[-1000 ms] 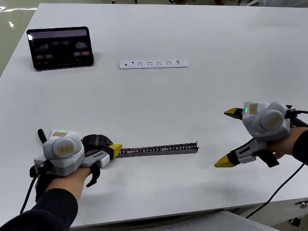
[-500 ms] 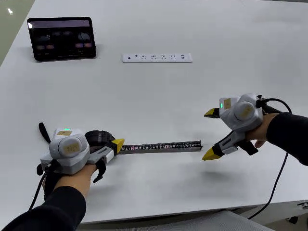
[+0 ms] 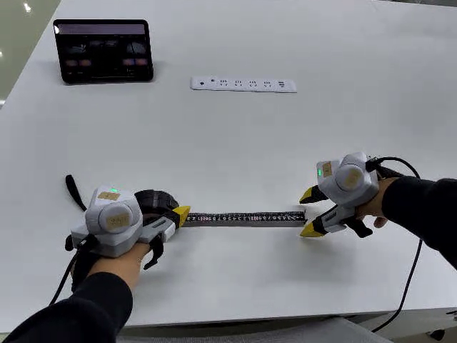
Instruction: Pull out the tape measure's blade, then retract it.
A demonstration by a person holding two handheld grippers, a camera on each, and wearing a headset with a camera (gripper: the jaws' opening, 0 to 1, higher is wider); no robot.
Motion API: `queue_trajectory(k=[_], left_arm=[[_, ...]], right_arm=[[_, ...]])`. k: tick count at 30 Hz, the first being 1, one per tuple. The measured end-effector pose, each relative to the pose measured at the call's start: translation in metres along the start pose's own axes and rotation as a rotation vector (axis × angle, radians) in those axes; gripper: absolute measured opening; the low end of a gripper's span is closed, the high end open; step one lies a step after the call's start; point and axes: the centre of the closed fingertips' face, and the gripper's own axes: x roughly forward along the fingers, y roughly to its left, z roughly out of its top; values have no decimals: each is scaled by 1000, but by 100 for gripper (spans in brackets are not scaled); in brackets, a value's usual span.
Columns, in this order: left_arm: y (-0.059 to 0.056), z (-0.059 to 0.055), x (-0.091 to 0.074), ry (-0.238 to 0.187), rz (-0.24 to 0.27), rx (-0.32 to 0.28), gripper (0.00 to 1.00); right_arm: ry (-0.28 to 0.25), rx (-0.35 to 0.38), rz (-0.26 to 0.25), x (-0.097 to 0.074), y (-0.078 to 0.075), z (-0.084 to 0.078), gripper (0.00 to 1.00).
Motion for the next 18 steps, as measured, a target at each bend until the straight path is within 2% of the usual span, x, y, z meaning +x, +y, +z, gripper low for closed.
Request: queue_trajectory(k=[2,6,8,10,13,14,18], left_arm=[[0,0,-1,-2,4,-18,81],[-1,-1,-2,2,5,-8,79],[0,-3,-2,10,5,-10,78],[0,-4,-2,14,8,-13,78],[2,-4,-2,8,17,-25,77],[1,-5,-3,11,13,-46,76],[2,-4,-2,8,20,-45,74]], right_arm=[[0,-1,14,3,0,-2,29],[21,-6,25,6,-1,-2,19],[47,-53,23,7,-3,-3,18],[50,-42,36,8,-1,-1,13],[55,-27,47,7,-2,-1,12],[50,-5,52,7,-2,-2,12],[26,28,58,7,-4,-2,12]])
